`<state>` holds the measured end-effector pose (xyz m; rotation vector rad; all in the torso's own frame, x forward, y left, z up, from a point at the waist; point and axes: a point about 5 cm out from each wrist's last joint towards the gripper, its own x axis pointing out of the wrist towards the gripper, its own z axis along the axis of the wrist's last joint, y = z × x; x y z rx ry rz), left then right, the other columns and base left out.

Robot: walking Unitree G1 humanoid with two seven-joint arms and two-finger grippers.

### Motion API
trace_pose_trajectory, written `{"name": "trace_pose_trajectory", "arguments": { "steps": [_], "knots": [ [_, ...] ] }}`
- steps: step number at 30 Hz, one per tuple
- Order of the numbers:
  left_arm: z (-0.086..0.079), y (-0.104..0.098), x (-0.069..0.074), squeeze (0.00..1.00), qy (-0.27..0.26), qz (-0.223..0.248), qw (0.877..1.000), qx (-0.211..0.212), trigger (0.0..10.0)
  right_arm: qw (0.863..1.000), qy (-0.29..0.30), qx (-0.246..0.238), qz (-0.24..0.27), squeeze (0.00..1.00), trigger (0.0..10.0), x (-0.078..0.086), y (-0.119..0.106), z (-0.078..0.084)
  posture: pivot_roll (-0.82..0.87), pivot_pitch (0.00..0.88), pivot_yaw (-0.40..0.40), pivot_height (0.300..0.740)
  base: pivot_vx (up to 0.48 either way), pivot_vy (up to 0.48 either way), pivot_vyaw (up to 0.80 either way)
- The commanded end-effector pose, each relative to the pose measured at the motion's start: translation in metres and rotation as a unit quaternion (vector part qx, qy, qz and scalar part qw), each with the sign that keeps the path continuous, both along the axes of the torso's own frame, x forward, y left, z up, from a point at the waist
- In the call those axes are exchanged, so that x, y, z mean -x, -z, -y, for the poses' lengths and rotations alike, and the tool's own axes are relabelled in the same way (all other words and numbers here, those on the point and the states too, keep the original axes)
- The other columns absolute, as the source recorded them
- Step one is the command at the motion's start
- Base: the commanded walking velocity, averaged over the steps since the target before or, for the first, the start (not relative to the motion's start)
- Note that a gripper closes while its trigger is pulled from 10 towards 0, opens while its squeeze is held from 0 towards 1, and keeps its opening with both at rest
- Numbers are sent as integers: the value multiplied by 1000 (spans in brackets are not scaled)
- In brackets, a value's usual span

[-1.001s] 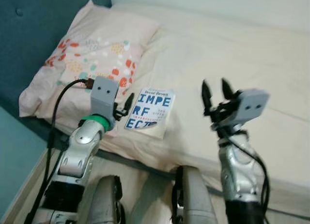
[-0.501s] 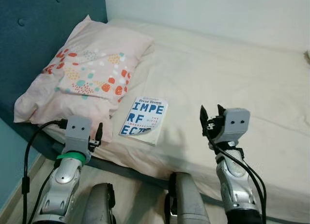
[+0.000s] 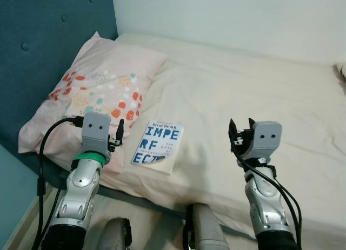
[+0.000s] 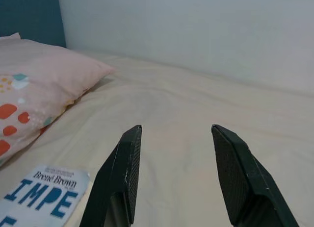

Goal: Clean up the room

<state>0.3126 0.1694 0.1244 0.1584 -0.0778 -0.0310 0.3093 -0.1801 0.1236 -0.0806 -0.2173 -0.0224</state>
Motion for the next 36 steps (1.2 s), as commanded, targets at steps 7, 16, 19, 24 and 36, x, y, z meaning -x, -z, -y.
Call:
{"name": "trace_pose_trajectory", "arguments": {
  "steps": [7,16,19,24,36],
  "knots": [
    [5,6,-1,0,12,-23,999,22,10000,1000,7,2,-5,0,10000,2,3,4,-29,0,-5,688,0,0,0],
    [8,6,-1,0,16,-21,999,25,10000,1000,6,1,-6,0,10000,2,4,3,-31,0,-3,717,0,0,0],
    [8,6,-1,0,18,-21,999,24,10000,1000,7,-1,-7,0,10000,2,5,3,-33,0,-2,731,0,0,0],
    [9,6,-2,0,21,-23,999,25,10000,1000,9,-6,-8,0,10000,2,5,2,-33,0,1,740,0,0,0],
    [10,5,-2,0,25,-20,999,24,10000,1000,0,-16,-4,0,10000,2,6,-6,-29,0,8,740,0,0,0]
  ]
}}
